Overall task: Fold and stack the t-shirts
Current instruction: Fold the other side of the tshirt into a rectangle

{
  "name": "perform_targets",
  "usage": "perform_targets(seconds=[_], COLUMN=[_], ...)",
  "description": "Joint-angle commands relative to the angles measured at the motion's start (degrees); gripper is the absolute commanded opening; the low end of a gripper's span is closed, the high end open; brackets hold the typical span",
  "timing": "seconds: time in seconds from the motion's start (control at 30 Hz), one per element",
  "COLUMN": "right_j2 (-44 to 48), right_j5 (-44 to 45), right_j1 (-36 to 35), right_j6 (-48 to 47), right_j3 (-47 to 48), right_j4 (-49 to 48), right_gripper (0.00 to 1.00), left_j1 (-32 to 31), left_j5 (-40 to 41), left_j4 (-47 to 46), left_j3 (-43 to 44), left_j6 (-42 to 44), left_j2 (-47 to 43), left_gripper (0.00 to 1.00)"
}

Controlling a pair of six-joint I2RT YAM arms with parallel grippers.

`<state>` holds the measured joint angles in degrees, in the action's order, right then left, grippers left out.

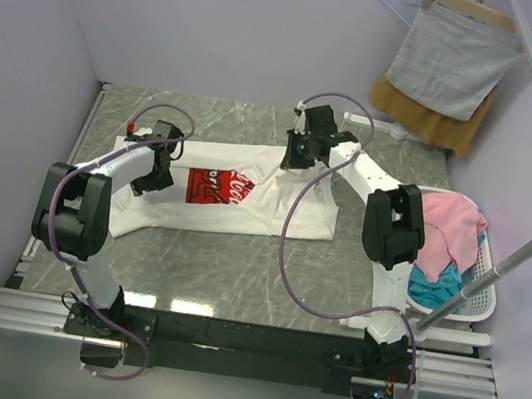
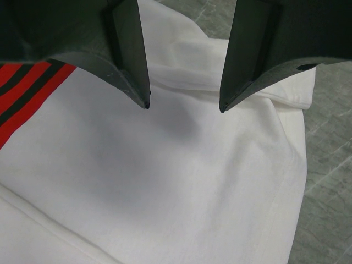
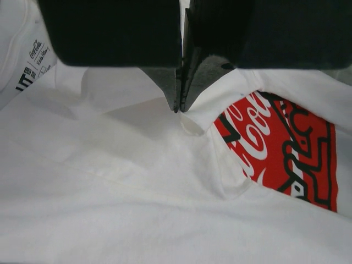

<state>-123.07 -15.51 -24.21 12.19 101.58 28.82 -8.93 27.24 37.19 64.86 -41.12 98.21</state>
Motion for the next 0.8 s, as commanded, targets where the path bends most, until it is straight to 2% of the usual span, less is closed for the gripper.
perform_targets(seconds=[0.0, 0.1, 0.17, 0.2, 0.23, 0.27, 0.33, 0.43, 0.57, 0.63, 0.7, 0.77], right_j2=[3.71, 3.98, 0.14, -1.63, -4.96, -6.3, -6.49, -0.8, 4.67, 6.16, 6.69, 7.49], right_j5=[1.36, 1.36, 0.92, 0.31, -0.65, 0.12, 2.14, 6.19, 4.09, -1.88, -4.26, -6.55], right_j1=[0.21, 0.3, 0.3, 0.3, 0.21, 0.3, 0.21, 0.39, 0.39, -0.14, -1.36, -3.82], right_j6=[3.19, 4.08, 4.42, 4.43, 4.34, 4.6, 4.95, 4.52, 3.37, 2.67, 2.41, 1.35], right_j3=[-0.94, -1.39, 1.41, 4.82, 7.03, 11.06, 11.62, 5.58, 0.2, -0.24, -0.42, -1.73], right_j4=[-8.32, -11.41, -10.11, -8.79, -7.39, -5.72, -4.91, -9.12, -8.87, -6.68, -4.23, -4.12], right_gripper=[0.0, 0.0, 0.12, 0.21, 0.41, 0.46, 0.53, 0.62, 0.64, 0.64, 0.64, 0.65], left_j1=[0.14, 0.14, 0.14, 0.14, 0.14, 0.14, 0.14, 0.23, 0.67, 1.19, 1.89, 2.51], left_j5=[0.79, 1.14, 0.97, 0.88, 1.14, 1.23, 2.54, 4.83, 4.14, 3.43, 2.91, 1.59], left_j4=[-0.19, 0.16, -0.01, -0.1, 0.07, 0.51, 1.39, 1.92, 1.57, 2.62, 3.41, 4.03], left_j3=[0.27, 0.09, 0.0, 0.18, 0.35, 0.53, 0.71, 0.0, -0.7, -1.14, -2.54, -4.99], left_j6=[0.61, 0.34, 0.43, 0.43, 0.34, 0.17, -0.44, -1.41, -1.5, -2.55, -3.7, -5.28], left_j2=[0.14, -0.04, -0.04, 0.13, 0.31, 0.57, 0.49, -0.92, -3.02, -3.64, -4.96, -6.62], left_gripper=[0.59, 0.59, 0.59, 0.59, 0.59, 0.59, 0.59, 0.61, 0.63, 0.65, 0.77, 0.79])
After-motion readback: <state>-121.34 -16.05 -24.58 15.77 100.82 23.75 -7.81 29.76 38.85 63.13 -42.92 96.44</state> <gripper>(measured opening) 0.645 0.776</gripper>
